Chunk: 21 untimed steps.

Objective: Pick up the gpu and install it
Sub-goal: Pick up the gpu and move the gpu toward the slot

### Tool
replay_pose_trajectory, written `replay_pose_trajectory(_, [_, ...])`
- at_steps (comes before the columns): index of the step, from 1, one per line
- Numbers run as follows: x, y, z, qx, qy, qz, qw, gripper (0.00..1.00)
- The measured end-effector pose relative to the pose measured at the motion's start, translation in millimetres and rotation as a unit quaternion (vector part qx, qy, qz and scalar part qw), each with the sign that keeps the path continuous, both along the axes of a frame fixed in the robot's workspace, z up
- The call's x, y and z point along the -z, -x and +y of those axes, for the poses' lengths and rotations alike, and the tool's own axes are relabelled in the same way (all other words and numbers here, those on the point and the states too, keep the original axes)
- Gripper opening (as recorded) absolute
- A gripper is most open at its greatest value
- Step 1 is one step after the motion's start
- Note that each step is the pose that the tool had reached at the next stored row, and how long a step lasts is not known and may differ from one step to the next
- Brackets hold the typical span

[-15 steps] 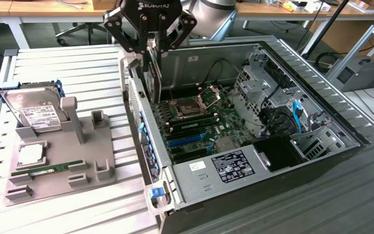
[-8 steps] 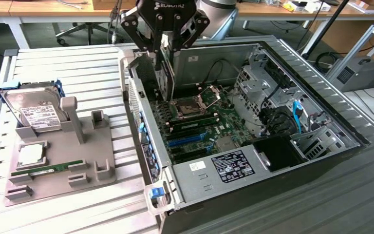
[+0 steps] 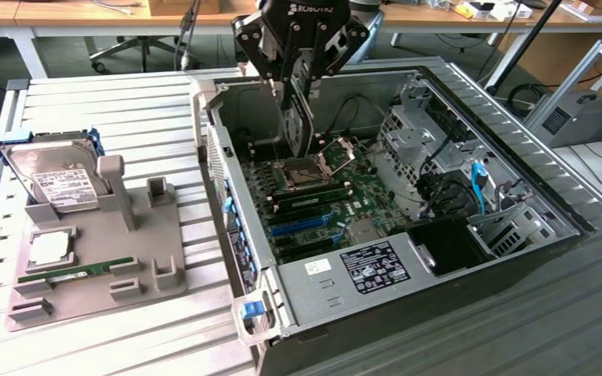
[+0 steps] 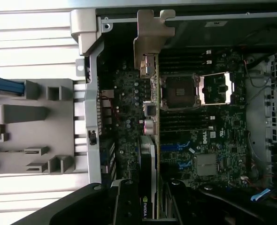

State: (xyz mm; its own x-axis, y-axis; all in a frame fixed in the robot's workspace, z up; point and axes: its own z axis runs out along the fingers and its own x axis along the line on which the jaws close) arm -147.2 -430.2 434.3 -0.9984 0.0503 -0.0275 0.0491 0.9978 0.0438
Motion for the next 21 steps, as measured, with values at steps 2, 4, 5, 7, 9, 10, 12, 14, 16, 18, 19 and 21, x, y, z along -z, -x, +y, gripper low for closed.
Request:
replay_pose_trajectory(2, [0.0, -6.2, 0.2, 0.000, 0.0000, 0.0000, 1.0000, 0.27])
replay_pose_trajectory(4, [0.0, -10.0, 0.5, 0.000, 0.0000, 0.0000, 1.0000, 0.27])
replay_pose_trajectory(5, [0.0, -12.4, 0.7, 0.000, 0.0000, 0.0000, 1.0000, 0.27])
replay_pose_trajectory(7, [0.1, -17.3, 0.9, 0.000, -0.0001, 0.0000, 1.0000, 0.27])
replay_pose_trajectory(9, [0.0, -22.3, 1.1, 0.000, 0.0000, 0.0000, 1.0000, 0.27])
replay_pose_trajectory(10, [0.0, -24.5, 1.2, 0.000, 0.0000, 0.0000, 1.0000, 0.27])
replay_pose_trajectory(12, [0.0, -30.2, 1.3, 0.000, 0.0000, 0.0000, 1.0000, 0.27])
replay_pose_trajectory(14, [0.0, -38.5, 1.5, 0.000, 0.0000, 0.0000, 1.0000, 0.27])
replay_pose_trajectory(16, [0.0, -43.2, 1.6, 0.000, 0.0000, 0.0000, 1.0000, 0.27])
replay_pose_trajectory(18, [0.0, -51.1, 1.7, 0.000, 0.0000, 0.0000, 1.0000, 0.27])
replay_pose_trajectory(19, [0.1, -53.9, 1.7, 0.000, 0.0000, 0.0000, 1.0000, 0.27])
replay_pose_trajectory(21, [0.0, -59.2, 1.8, 0.000, 0.0000, 0.0000, 1.0000, 0.27])
